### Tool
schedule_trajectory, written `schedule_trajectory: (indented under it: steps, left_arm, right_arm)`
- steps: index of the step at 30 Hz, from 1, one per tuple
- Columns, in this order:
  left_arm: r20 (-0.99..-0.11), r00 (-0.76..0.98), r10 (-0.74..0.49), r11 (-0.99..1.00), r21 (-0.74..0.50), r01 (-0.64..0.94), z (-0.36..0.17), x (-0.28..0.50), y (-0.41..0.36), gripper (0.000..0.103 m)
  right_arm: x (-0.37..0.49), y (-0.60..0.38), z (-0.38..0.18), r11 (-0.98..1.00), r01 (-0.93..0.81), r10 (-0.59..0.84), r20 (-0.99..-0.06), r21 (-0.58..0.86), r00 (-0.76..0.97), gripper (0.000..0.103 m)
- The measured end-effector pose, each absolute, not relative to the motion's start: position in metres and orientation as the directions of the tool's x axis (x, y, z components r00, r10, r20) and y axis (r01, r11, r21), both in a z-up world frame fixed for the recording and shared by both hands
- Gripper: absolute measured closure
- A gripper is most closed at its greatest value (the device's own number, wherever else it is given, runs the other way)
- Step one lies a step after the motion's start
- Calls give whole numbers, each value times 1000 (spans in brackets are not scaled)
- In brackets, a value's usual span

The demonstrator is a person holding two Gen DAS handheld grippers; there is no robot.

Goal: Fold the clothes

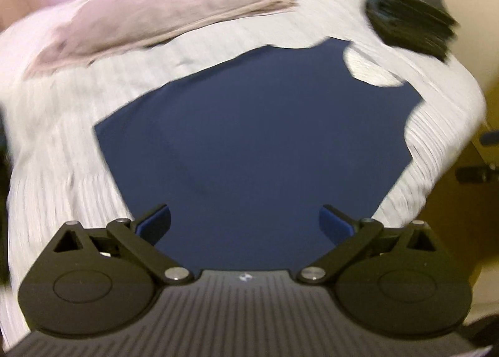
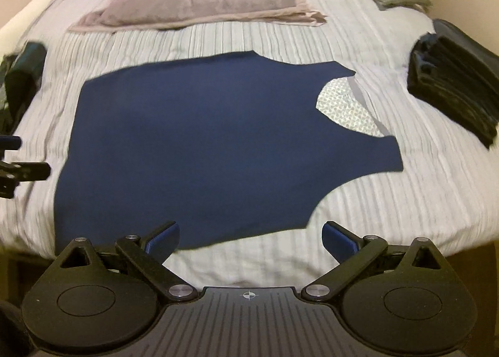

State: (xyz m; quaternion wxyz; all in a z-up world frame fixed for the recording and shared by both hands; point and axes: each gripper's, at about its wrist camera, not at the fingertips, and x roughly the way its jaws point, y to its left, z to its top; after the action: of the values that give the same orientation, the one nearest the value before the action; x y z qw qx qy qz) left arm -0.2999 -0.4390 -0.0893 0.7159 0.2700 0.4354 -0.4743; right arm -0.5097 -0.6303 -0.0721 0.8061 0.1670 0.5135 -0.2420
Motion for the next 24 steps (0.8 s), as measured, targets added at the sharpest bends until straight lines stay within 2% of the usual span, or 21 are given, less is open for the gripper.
schedule_trajectory:
  steps: [4, 8, 24]
  left_arm:
    - [-888, 235, -394, 522, -6, 853, -85, -321, -439, 3]
    - [-892, 235, -385, 593, -44, 804, -82, -322, -435, 3]
    - [-916, 240, -322, 680, -47, 732, -94, -315, -423, 3]
  right_arm:
    - [-515, -654, -72, 857, 516, -193, -920, 11, 340, 3]
    - [-507, -659, -69, 860, 510, -180, -926, 15, 331, 3]
    - [-459, -643, -71, 936, 352, -128, -933, -2, 335, 3]
